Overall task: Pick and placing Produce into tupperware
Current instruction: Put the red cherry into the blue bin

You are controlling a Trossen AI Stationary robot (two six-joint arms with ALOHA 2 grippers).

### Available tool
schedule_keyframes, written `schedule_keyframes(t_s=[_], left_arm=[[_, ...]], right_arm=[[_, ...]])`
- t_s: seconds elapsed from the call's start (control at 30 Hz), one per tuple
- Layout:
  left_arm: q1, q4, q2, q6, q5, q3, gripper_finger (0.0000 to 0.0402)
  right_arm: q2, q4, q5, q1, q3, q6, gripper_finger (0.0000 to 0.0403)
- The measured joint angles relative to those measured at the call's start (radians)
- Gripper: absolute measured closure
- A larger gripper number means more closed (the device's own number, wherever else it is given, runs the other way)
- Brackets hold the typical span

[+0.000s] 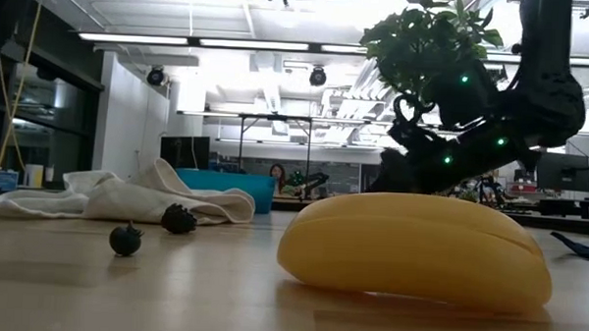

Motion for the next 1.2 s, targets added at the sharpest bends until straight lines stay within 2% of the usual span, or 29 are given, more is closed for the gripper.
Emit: schedule_keyframes(t_s=[0.4, 1.2], left_arm=[[-0.002, -0.052, -0.071, -0.021, -0.107, 0.0, 0.0252], [-0.002, -0.134, -0.089, -0.045, -0.108, 0.0, 0.0252]], right_arm=[[0.101, -0.005, 0.0, -0.03, 0.099, -0.036, 0.0187], [0.17, -0.024, -0.053, -0.074, 0.221, -0.103, 0.0188]])
